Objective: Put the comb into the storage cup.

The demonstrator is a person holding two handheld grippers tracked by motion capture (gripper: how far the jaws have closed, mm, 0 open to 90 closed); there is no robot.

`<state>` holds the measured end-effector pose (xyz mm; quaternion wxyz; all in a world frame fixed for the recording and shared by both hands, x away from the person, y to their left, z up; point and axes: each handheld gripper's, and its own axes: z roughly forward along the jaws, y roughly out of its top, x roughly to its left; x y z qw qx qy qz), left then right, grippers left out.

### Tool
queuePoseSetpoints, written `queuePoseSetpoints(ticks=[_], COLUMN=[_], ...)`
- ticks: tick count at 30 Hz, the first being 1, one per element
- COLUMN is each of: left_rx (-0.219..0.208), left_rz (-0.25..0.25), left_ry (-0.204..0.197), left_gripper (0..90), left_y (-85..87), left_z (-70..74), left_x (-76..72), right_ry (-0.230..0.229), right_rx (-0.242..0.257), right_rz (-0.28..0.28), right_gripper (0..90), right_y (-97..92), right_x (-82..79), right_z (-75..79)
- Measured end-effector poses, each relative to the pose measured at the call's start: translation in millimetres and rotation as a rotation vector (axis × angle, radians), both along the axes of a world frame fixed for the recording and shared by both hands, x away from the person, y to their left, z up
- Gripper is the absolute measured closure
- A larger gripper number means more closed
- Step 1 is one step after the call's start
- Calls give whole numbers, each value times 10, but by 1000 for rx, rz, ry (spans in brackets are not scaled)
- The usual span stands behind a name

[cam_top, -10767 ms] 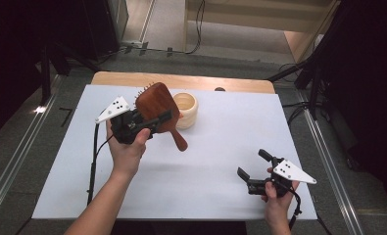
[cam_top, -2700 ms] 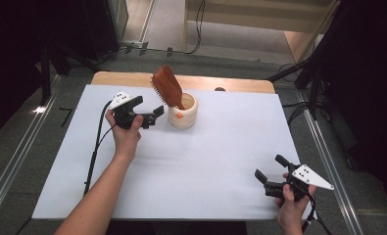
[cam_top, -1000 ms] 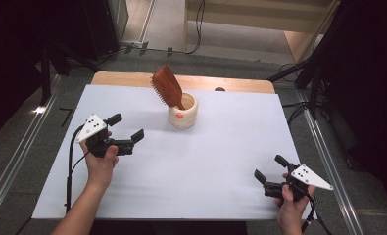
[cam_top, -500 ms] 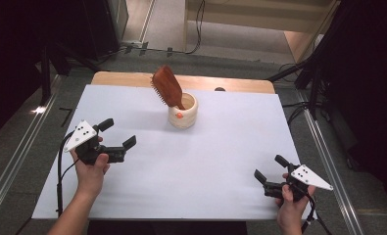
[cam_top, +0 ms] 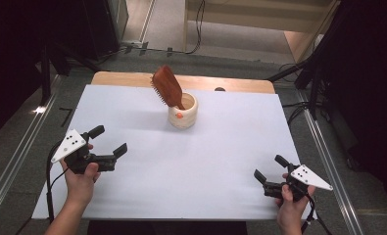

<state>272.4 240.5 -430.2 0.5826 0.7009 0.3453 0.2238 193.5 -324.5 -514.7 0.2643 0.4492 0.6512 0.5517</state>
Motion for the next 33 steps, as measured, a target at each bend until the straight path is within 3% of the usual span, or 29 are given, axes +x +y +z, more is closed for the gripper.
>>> queuePoseSetpoints(ticks=[18, 33], left_rx=[26, 40], left_rz=[32, 60], left_ry=[-1, 33], left_gripper=[0, 0], left_y=[260, 468], left_z=[-114, -282], left_x=[-222, -370], right_ry=[1, -1], right_rx=[-2, -8], right_rz=[-5, -9], right_gripper=[0, 0], right_y=[5, 10], right_x=[-4, -1], right_z=[-1, -4])
